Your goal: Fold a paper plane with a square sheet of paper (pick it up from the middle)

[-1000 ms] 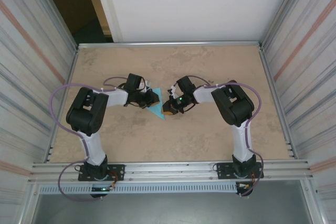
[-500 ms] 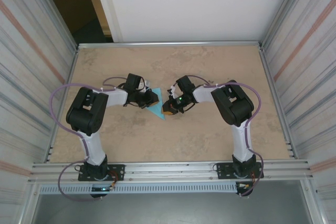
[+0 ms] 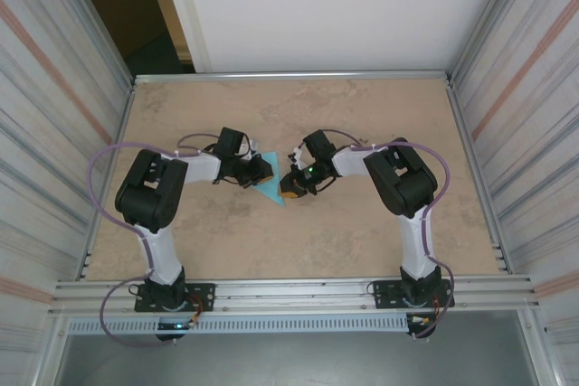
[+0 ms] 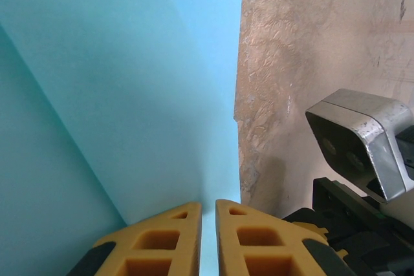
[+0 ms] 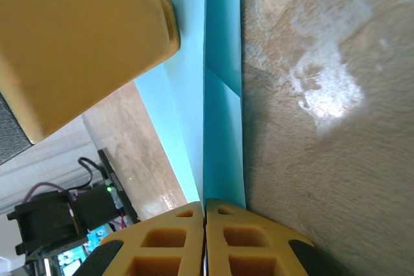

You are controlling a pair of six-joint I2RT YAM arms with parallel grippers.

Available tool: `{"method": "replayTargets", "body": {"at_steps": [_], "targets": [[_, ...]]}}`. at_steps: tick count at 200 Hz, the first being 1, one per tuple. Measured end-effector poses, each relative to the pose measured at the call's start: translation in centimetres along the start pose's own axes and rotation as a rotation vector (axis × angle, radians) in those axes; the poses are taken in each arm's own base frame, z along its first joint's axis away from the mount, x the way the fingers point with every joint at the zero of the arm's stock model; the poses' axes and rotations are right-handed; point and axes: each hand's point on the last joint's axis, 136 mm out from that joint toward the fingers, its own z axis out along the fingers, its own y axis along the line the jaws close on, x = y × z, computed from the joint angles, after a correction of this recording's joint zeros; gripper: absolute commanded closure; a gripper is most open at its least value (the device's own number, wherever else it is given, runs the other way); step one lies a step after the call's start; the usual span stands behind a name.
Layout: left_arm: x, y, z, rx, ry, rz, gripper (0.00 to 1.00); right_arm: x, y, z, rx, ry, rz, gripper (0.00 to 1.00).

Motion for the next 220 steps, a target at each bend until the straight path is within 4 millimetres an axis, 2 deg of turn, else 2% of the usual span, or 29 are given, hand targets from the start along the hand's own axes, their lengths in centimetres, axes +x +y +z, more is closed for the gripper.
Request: {"method": "replayTargets", "body": {"at_steps": [220], "targets": [[-0.33,0.18,0.57,0.015,0.021,0.002,0.85,0.16,0.20,-0.09,0.008,-0.008,-0.011,0.88]]}}
